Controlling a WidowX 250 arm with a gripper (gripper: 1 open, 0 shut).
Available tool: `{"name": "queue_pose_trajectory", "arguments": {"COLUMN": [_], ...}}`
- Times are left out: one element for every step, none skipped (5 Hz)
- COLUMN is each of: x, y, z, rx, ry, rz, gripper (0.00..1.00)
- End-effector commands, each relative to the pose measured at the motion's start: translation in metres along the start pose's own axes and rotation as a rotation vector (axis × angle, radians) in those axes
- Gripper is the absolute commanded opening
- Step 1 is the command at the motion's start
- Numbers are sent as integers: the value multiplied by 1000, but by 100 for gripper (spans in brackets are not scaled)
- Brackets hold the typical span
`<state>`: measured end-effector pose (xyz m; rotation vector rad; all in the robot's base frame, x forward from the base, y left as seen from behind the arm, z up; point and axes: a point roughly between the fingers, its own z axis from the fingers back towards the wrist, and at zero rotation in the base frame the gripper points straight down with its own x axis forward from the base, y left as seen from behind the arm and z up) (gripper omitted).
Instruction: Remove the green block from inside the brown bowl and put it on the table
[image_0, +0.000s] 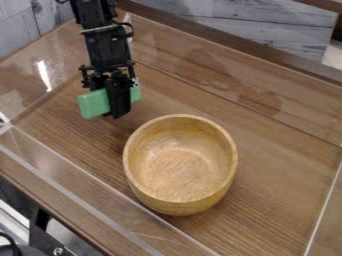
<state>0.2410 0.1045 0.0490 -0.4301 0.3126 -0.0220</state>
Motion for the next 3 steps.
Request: {"name": "queue_pose_trajectory", "arguments": {"x": [5,5,5], "y": [2,2,3], "z": [19,19,19], "rx": [24,18,12], "ry": [-52,-46,-39], "rz": [-3,-1,2], "gripper": [0,0,0]}}
